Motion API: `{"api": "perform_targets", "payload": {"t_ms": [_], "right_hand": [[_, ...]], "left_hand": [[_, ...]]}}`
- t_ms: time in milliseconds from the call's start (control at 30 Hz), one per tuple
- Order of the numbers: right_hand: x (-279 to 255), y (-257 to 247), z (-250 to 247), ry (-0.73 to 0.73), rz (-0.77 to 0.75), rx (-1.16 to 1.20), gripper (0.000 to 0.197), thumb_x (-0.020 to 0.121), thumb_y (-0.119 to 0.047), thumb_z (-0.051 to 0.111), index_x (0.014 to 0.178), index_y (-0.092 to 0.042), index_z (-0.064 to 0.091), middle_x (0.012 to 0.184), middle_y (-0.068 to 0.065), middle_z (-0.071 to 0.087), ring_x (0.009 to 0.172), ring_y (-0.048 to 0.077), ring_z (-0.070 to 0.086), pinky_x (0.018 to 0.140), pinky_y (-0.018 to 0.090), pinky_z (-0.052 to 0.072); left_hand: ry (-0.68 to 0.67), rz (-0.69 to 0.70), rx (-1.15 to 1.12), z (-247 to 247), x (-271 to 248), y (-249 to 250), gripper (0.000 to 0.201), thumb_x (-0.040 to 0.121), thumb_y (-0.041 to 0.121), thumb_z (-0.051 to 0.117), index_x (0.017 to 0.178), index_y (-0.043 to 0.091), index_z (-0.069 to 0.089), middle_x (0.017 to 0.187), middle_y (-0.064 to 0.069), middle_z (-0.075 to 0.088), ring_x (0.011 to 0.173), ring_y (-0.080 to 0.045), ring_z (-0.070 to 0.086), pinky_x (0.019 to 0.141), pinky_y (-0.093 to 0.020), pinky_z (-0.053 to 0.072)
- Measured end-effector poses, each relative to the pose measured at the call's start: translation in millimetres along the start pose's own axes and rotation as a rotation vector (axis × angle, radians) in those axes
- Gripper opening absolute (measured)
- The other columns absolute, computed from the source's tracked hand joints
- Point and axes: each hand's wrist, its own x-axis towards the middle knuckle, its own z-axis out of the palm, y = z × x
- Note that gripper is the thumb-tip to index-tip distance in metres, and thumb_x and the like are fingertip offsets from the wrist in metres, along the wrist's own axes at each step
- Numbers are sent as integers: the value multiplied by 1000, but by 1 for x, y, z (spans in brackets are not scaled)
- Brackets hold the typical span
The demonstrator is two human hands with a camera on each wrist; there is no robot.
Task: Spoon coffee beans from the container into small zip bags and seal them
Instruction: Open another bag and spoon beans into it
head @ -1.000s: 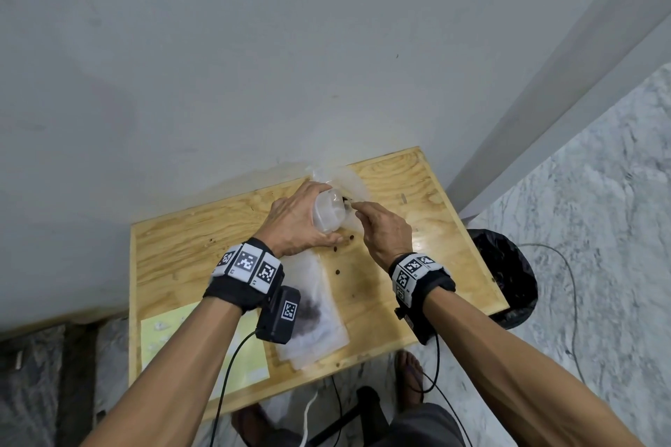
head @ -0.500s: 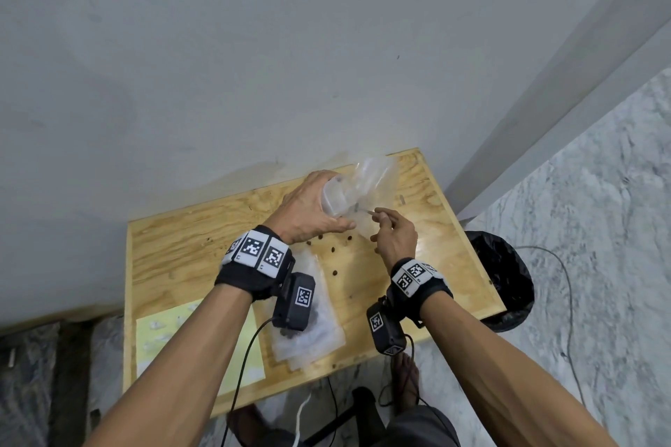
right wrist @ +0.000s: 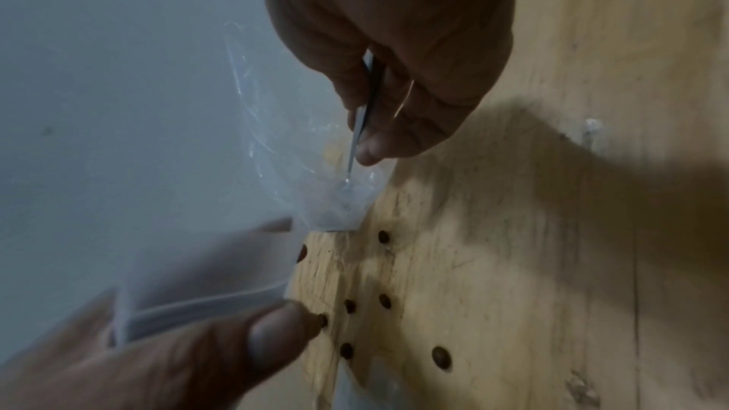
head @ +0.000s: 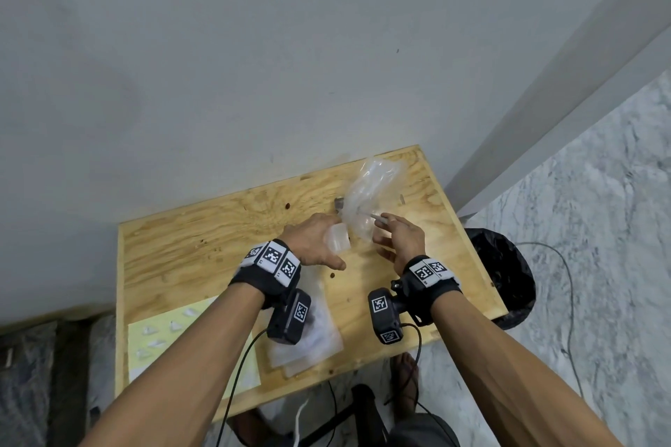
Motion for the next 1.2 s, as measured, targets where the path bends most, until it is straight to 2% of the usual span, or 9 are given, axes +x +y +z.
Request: {"api": "perform_targets", "payload": {"t_ms": [167, 300, 533, 767, 933, 1033, 1200], "right_hand": [[2, 2, -1, -23, 72, 56, 22, 96, -12, 48, 107, -15, 67, 100, 4, 73, 62, 16, 59, 52, 24, 45], [2, 3, 1, -55, 175, 152, 19, 98, -13, 47, 102, -16, 65, 95, 2, 72, 64, 15, 61, 52, 24, 44], [3, 1, 7, -81, 252, 263, 17, 97, -12, 48, 101, -13, 64, 93, 5, 71, 63, 15, 63, 45, 20, 46], [4, -3, 12, -39, 170, 220, 18, 96, -12, 47, 100, -13, 65, 94, 6, 71, 63, 16, 62, 51, 24, 46], [4, -4, 9, -19, 142, 222, 18, 96, -12, 47, 97, -13, 65, 91, 5, 71, 61, 15, 61, 49, 23, 46], [4, -5, 6, -22, 122, 212, 18, 96, -12, 47, 100, -13, 65, 91, 4, 72, 60, 15, 62, 49, 23, 47], [6, -6, 4, -17, 76, 145, 21, 97, -12, 46, 107, -13, 65, 94, 3, 72, 64, 15, 63, 53, 24, 48]], "left_hand": [[-15, 5, 29, 5, 15, 7, 106, 76, 53, 75, 157, 26, 11, 165, 5, 6, 149, -20, 17, 115, -56, 18], [5, 45, 36, 5, 20, 13, 105, 77, 52, 74, 157, 26, 10, 165, 3, 1, 151, -19, 10, 114, -55, 16], [10, 75, 40, 5, 25, 11, 102, 75, 53, 75, 155, 33, 15, 165, 4, 3, 149, -21, 14, 113, -55, 18], [4, 56, 91, 1, 25, 2, 105, 76, 56, 72, 157, 23, 13, 164, 9, 4, 147, -19, 22, 112, -51, 24], [-3, 41, 88, 3, 22, -3, 107, 76, 56, 72, 157, 21, 11, 164, 11, 3, 147, -17, 21, 113, -52, 24], [8, 29, 62, 5, 22, -7, 106, 75, 55, 74, 157, 24, 14, 163, 10, 6, 145, -19, 24, 113, -52, 23], [-7, -69, 18, 5, 22, -14, 101, 71, 55, 77, 153, 36, 22, 156, -1, 21, 135, -30, 39, 112, -52, 21]]}}
